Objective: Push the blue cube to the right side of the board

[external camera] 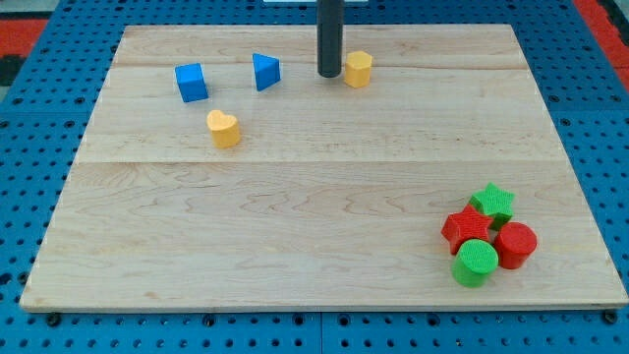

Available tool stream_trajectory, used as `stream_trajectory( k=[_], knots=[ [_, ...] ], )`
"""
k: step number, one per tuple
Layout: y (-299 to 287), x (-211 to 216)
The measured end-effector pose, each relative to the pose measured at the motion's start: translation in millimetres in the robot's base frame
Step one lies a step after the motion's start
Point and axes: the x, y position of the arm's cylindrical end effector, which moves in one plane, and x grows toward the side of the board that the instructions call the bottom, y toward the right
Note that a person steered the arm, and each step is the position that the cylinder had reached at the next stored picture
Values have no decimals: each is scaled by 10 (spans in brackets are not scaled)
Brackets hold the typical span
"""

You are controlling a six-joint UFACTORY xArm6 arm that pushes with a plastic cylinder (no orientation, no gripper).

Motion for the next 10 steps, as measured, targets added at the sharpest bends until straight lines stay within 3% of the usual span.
stream_trajectory(
  k=[2,4,6,7,8,9,10],
  knots=[
    [-31,535],
    [-1350,598],
    [-1940,706],
    [-2852,287],
    [-2540,-96],
    [-1901,190],
    [-1710,640]
  ],
)
